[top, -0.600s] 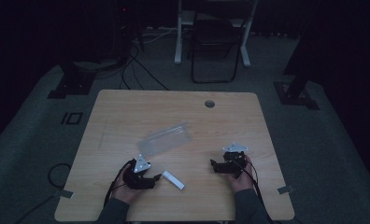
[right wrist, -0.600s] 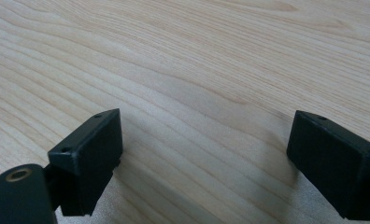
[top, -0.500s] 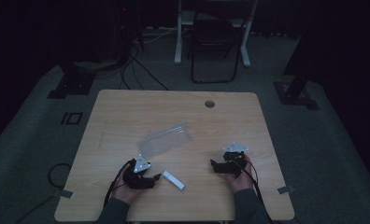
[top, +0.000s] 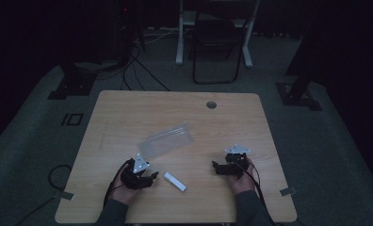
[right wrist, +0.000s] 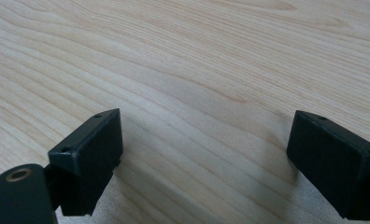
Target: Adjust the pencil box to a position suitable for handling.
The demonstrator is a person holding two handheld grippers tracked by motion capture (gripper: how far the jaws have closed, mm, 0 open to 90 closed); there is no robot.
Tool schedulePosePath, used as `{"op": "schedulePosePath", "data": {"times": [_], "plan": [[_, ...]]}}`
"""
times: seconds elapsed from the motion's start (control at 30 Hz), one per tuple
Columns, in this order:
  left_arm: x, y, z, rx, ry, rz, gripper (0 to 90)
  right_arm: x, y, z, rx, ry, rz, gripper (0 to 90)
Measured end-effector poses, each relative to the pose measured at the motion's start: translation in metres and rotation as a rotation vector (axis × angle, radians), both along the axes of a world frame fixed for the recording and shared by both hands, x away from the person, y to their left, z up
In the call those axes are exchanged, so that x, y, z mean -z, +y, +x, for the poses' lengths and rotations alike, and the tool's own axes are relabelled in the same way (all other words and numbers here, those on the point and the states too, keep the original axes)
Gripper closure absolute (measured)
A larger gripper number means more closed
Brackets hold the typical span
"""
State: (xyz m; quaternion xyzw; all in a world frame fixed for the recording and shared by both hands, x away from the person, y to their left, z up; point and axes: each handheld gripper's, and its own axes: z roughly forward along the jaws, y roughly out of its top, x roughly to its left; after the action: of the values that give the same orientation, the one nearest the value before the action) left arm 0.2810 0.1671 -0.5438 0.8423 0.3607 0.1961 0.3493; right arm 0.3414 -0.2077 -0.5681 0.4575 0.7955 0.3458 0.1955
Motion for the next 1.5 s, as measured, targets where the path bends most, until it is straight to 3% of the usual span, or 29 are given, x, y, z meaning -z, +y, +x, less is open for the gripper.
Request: {"op": "schedulePosePath", "data": {"times": [0.37,0.77,1.13,1.5], "plan": [[-0.018,0.005,0.002,0.022,-0.040,-0.003,43.4,0.000,0.000,0.000,0.001,0.000,0.000,10.4],[-0.033,0.007,0.012,0.013,-0.070,-0.030,47.7,0.000,0.000,0.000,0.002,-0.001,0.000,10.5],[-0.040,0.007,0.024,0.014,-0.077,-0.024,48.7,0.000,0.000,0.000,0.003,-0.001,0.000,10.5],[-0.044,0.006,0.031,0.006,-0.088,-0.051,50.2,0.000,0.000,0.000,0.003,-0.001,0.000,10.5]]}}
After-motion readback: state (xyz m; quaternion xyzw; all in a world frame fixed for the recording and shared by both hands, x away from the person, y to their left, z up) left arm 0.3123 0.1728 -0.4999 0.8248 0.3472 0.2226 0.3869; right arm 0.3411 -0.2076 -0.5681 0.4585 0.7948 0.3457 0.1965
